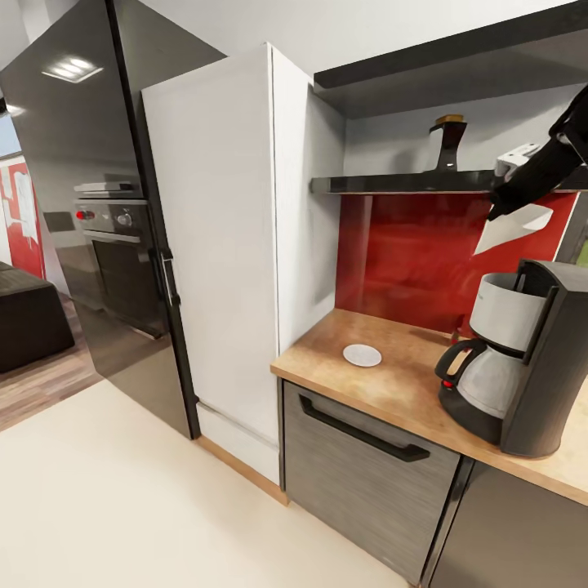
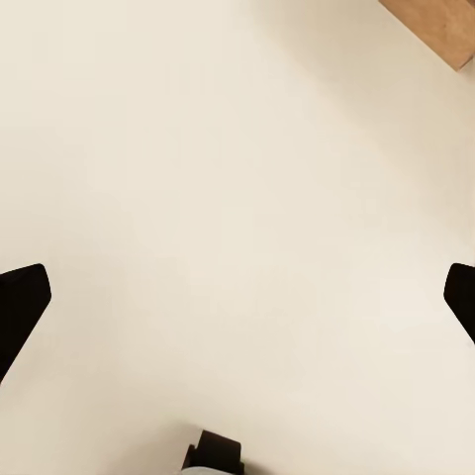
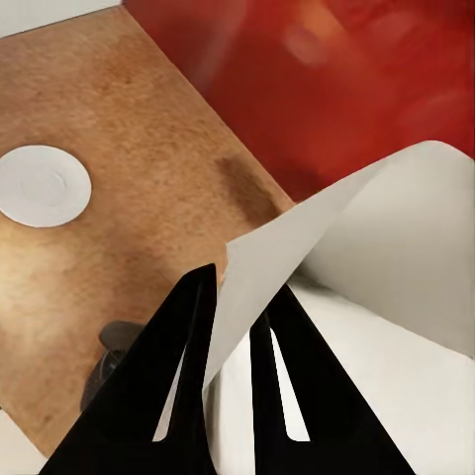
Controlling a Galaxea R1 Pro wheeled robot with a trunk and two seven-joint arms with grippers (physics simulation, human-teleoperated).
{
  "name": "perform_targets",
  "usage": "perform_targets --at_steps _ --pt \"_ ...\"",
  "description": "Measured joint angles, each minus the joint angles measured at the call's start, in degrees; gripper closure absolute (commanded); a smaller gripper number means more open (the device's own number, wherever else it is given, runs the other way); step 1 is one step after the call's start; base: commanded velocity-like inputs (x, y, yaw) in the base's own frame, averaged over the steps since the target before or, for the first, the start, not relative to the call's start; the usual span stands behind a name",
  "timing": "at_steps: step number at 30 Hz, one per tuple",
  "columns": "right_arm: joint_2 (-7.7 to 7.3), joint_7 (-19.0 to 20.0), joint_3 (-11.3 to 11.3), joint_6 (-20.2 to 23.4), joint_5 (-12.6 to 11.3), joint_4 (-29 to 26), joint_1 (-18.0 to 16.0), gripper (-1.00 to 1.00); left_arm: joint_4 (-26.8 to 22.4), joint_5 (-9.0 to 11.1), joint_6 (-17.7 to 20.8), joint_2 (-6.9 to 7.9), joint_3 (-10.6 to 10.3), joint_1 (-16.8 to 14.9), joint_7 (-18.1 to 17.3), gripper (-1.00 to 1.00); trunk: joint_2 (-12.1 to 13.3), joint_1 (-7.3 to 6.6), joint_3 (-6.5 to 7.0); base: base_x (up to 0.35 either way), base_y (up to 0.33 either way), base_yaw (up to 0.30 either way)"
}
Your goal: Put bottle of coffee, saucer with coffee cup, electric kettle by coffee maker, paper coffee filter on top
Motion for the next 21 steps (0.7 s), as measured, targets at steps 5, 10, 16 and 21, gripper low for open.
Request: perform_targets --at_steps 5,10,16,21 --pt "-0.34 0.00 -0.02 -0.01 5.24 0.18 -0.12 1.00 0.00 0.00 0.00 0.00 0.00 -0.03 0.00 -1.00 0.00 0.00 0.00 0.000 0.000 0.000" --pt "-0.45 0.00 -0.03 -0.01 7.92 0.24 -0.16 1.00 0.00 0.00 -0.01 0.00 0.00 -0.03 0.00 -1.00 0.00 0.00 0.00 0.000 0.000 0.000" --pt "-0.64 0.00 0.03 0.00 8.44 0.25 -0.16 1.00 0.00 -0.02 0.01 0.00 0.00 -0.02 0.00 -1.00 0.00 0.00 0.00 0.000 0.000 0.000" --pt "-0.80 0.00 0.16 0.00 8.52 0.25 -0.15 1.00 0.00 0.00 -0.02 0.00 0.00 -0.02 0.00 -1.00 0.00 0.00 0.00 0.000 0.000 0.000"
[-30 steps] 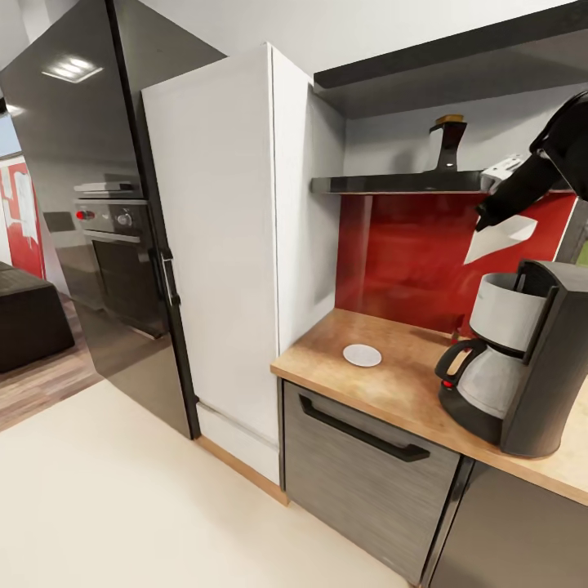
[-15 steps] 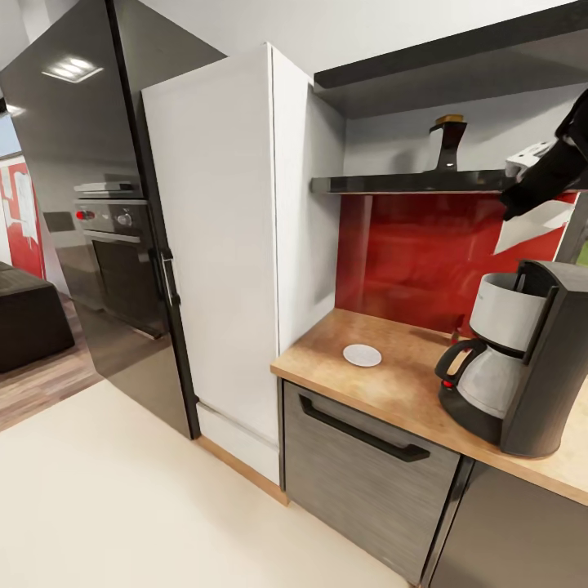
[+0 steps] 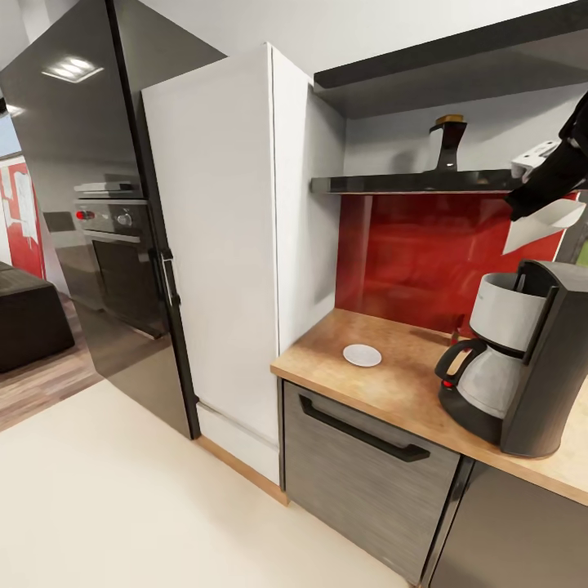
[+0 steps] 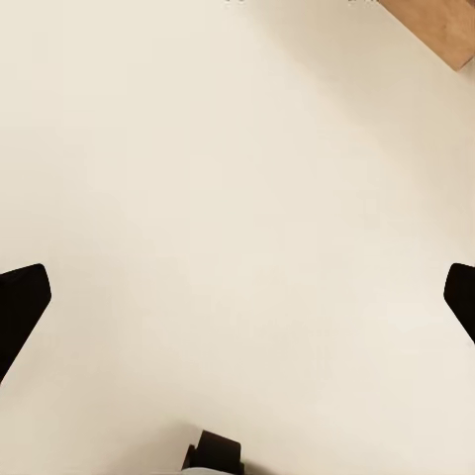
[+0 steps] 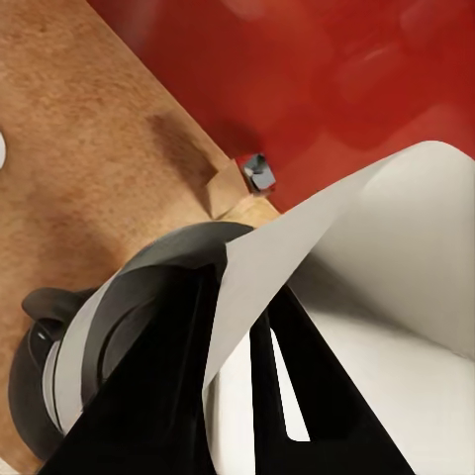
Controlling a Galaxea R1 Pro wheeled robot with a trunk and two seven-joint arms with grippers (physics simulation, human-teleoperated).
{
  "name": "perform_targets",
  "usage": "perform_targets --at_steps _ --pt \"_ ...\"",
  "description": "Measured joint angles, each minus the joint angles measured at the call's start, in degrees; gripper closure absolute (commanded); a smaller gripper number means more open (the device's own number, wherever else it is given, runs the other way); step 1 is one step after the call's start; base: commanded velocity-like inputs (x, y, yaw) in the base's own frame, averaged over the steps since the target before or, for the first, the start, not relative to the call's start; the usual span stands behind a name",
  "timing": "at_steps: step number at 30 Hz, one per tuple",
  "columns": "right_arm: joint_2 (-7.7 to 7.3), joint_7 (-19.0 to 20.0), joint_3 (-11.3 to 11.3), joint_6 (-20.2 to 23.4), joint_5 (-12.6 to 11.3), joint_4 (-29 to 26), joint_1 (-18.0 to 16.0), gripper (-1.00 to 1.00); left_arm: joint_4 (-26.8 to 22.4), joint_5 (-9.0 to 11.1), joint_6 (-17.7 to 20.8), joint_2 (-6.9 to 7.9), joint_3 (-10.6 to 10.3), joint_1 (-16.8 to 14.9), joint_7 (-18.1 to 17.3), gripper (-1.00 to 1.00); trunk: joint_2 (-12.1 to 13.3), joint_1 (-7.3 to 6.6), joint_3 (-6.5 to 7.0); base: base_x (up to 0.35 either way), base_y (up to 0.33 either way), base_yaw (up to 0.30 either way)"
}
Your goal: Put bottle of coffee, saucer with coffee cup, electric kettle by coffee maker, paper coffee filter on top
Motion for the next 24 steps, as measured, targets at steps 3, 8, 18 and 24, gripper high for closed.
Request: perform_targets --at_steps 3,8,18,24 --pt "-0.02 0.00 0.10 0.00 0.00 0.00 0.03 1.00 0.00 0.00 0.00 0.00 0.00 -0.01 0.00 -1.00 0.00 0.00 0.00 0.000 0.000 0.000" --pt "-0.03 -0.03 0.25 0.00 0.07 1.50 0.03 1.00 0.00 0.00 -0.01 0.00 0.00 -0.01 0.00 -1.00 0.00 0.00 0.00 0.000 0.000 0.000" --pt "0.02 -0.03 0.32 -0.01 2.00 2.69 0.09 1.00 0.00 0.00 -0.01 0.00 0.00 0.00 0.00 -1.00 0.00 0.00 0.00 0.000 0.000 0.000" --pt "0.06 0.00 0.29 -0.07 2.56 2.76 0.16 1.00 0.00 0.00 0.01 0.00 0.00 0.01 0.00 -1.00 0.00 0.00 0.00 0.000 0.000 0.000"
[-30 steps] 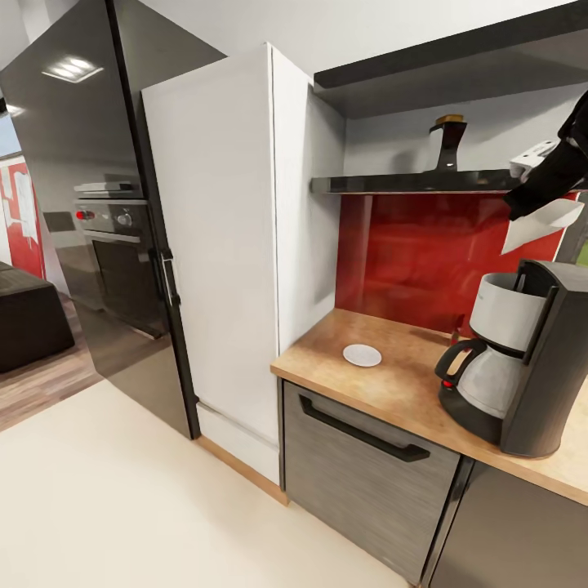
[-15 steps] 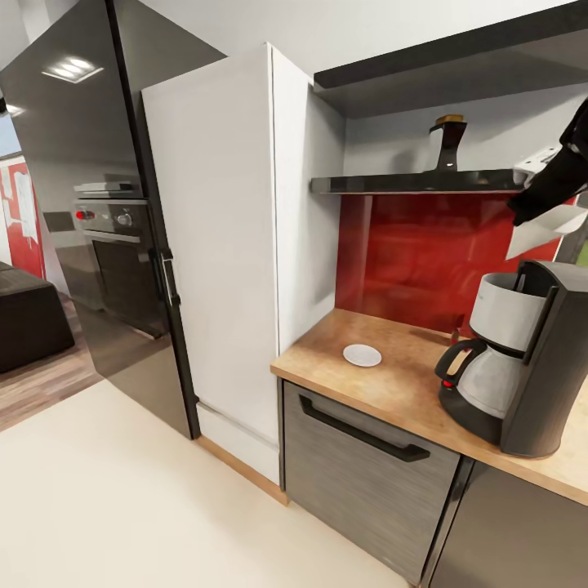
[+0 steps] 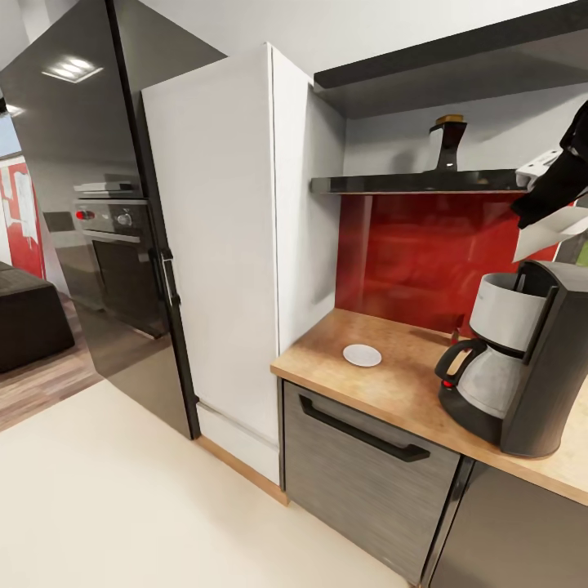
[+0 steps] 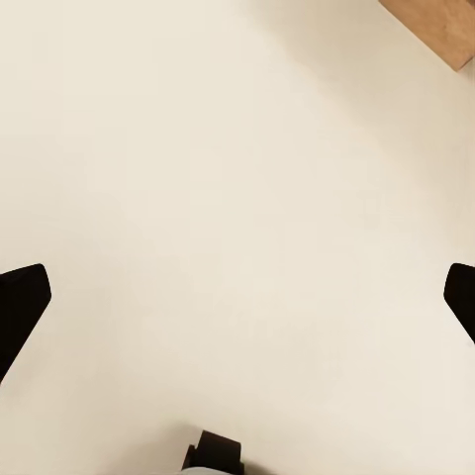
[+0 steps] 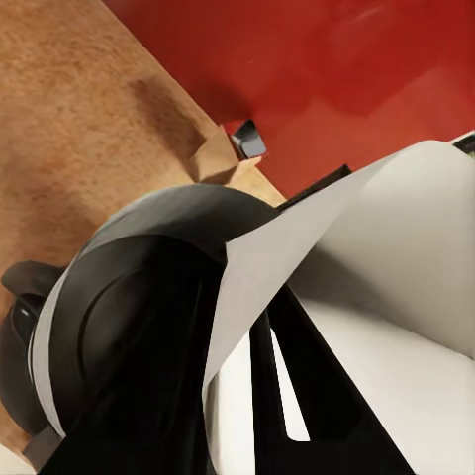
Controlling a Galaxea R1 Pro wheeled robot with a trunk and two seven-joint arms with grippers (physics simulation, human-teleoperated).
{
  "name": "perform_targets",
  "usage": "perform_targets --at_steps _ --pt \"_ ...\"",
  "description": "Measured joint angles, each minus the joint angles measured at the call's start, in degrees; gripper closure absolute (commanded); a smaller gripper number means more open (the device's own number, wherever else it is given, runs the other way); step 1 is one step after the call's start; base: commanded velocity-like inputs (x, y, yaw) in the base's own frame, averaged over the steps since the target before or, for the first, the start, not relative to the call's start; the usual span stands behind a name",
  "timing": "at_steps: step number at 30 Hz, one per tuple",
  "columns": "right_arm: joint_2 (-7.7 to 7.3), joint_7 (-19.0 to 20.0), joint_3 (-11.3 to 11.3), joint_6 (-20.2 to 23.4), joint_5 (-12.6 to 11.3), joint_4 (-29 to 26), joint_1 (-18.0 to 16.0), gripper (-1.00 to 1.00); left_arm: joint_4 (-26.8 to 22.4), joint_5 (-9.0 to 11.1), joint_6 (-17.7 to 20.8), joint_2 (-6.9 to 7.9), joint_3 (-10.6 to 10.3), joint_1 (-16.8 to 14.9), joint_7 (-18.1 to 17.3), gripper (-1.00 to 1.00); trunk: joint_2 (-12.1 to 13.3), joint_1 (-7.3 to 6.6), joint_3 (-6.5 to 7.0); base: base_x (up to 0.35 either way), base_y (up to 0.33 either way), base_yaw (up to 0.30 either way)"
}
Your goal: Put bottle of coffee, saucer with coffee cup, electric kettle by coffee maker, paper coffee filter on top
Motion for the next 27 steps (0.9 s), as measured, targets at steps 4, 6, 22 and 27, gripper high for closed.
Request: perform_targets --at_steps 4,6,22,27 --pt "0.00 -0.01 -0.03 -0.01 0.05 0.01 0.09 1.00 0.00 0.00 -0.01 0.00 0.00 0.00 0.00 -1.00 0.00 0.00 0.00 0.000 0.000 0.000" --pt "0.00 0.00 -0.07 -0.01 0.07 0.04 0.17 1.00 0.00 0.00 0.02 0.00 0.00 -0.01 0.00 -1.00 0.00 0.00 0.00 0.000 0.000 0.000" --pt "0.06 0.00 -0.10 -0.01 0.08 0.03 0.33 1.00 0.00 0.00 -0.02 0.00 0.00 -0.02 0.00 -1.00 0.00 0.00 -0.33 0.000 0.000 0.000" --pt "0.08 0.00 -0.10 -0.01 0.08 -0.02 0.39 1.00 0.00 0.00 -0.03 0.00 0.00 -0.01 0.00 -1.00 0.00 0.00 -0.68 0.000 0.000 0.000"
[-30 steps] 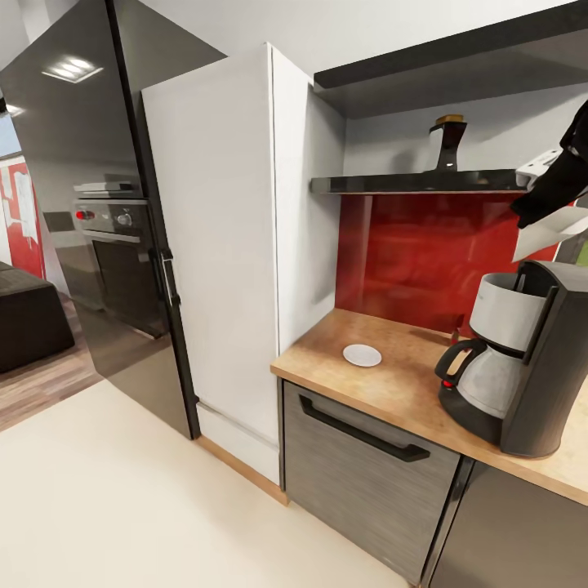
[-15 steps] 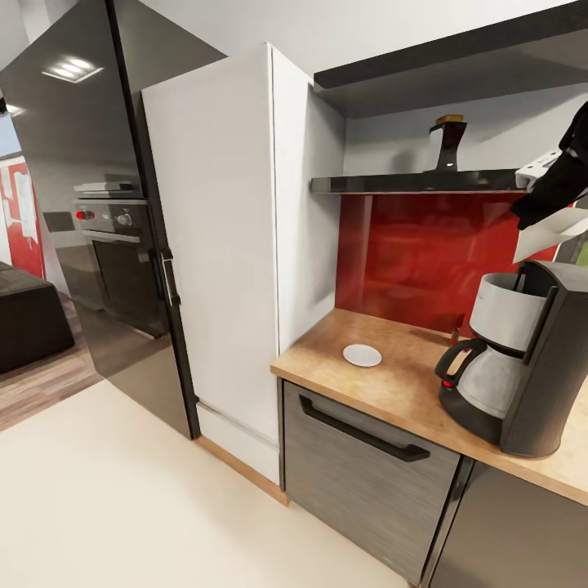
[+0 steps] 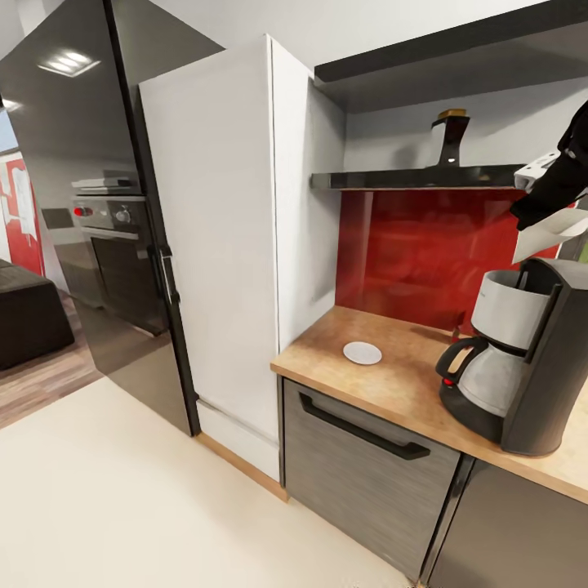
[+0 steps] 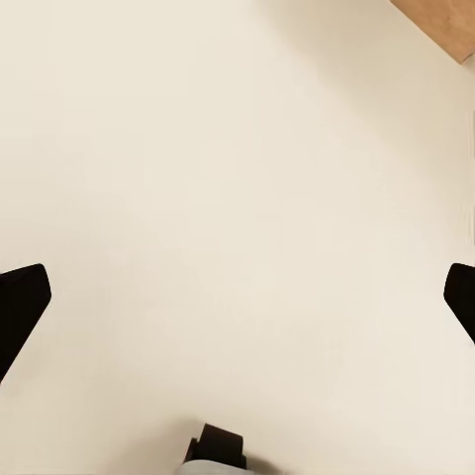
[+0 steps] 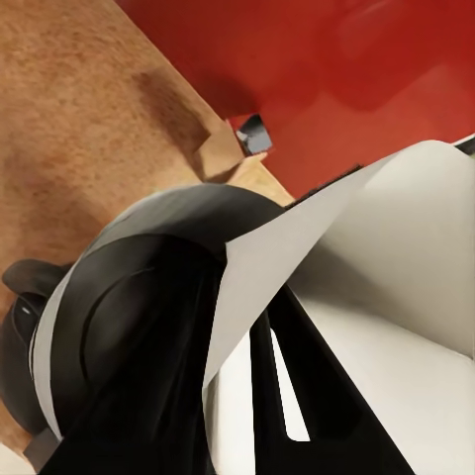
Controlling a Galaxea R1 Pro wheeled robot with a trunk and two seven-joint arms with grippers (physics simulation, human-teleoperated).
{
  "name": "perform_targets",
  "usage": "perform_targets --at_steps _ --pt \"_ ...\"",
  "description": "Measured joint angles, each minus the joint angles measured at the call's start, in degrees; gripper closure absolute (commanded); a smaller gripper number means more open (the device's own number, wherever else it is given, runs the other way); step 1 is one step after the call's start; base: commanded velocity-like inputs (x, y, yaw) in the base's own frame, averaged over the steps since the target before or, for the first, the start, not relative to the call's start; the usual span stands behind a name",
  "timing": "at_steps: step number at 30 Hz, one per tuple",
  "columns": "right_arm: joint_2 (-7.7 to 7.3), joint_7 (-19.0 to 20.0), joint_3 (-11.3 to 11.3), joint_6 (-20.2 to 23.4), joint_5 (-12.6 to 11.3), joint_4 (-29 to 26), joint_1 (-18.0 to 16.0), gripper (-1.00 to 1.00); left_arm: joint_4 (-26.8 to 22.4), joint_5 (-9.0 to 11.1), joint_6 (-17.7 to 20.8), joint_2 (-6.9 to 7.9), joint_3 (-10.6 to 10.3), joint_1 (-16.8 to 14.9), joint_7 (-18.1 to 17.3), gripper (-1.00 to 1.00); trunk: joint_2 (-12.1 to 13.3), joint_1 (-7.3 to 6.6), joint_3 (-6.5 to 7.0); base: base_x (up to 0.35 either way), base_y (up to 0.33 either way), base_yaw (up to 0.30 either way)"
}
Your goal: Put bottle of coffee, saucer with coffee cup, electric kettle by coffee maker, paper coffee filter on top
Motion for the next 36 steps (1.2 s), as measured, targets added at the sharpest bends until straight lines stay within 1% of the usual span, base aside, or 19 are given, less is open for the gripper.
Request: perform_targets --at_steps 30,36 --pt "0.01 -0.01 0.00 0.00 0.00 -0.01 0.01 1.00 0.00 0.00 0.00 0.00 0.00 -0.01 0.00 -1.00 0.00 0.00 -2.20 0.000 0.000 0.000" --pt "-0.01 -0.05 0.04 0.00 0.07 -0.01 0.01 1.00 0.00 0.00 0.00 0.00 0.00 -0.01 0.00 -1.00 -0.01 0.00 -2.37 0.000 0.000 0.000"
